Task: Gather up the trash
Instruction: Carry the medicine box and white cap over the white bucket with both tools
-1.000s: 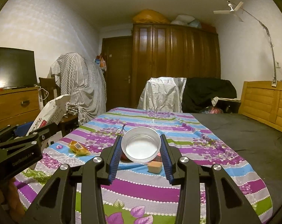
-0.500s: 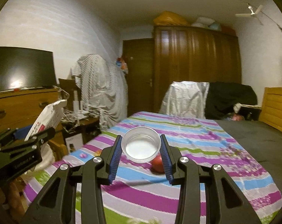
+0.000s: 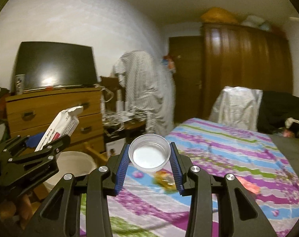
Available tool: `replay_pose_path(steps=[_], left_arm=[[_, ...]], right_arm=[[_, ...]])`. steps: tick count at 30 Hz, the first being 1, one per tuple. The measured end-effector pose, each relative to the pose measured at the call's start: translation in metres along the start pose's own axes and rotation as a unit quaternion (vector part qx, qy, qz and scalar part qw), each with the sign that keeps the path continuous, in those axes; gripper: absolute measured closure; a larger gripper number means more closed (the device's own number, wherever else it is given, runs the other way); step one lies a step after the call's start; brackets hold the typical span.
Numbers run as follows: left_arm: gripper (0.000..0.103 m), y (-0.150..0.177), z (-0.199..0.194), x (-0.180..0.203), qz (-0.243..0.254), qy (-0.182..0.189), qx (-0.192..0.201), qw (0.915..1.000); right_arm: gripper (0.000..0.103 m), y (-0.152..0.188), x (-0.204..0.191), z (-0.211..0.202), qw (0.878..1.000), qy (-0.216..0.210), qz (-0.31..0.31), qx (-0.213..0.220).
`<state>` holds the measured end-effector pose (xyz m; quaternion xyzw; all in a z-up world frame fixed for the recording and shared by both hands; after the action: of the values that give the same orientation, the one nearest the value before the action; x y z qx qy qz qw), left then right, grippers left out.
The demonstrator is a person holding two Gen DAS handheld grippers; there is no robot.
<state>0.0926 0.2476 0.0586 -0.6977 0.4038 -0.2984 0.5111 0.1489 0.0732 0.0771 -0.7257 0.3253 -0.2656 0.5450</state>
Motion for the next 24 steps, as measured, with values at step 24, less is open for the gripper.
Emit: replay_pose_path(steps=[24], left_arm=[[0.050, 0.051, 0.126, -0.190, -0.056, -0.095, -0.202, 0.9732]], right_arm=[[0.061, -0.004, -0.229, 0.290, 0.940, -0.208, -0.052, -0.266]])
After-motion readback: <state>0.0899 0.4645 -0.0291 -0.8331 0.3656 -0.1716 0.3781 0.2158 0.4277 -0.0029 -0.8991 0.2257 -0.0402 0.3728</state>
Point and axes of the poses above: each gripper's, at about its wrist camera, not at the fingertips, and z roughly the way its jaws point, x to its right, y to its underside, the point moved 4 cm from there along z, roughly the way its jaws point
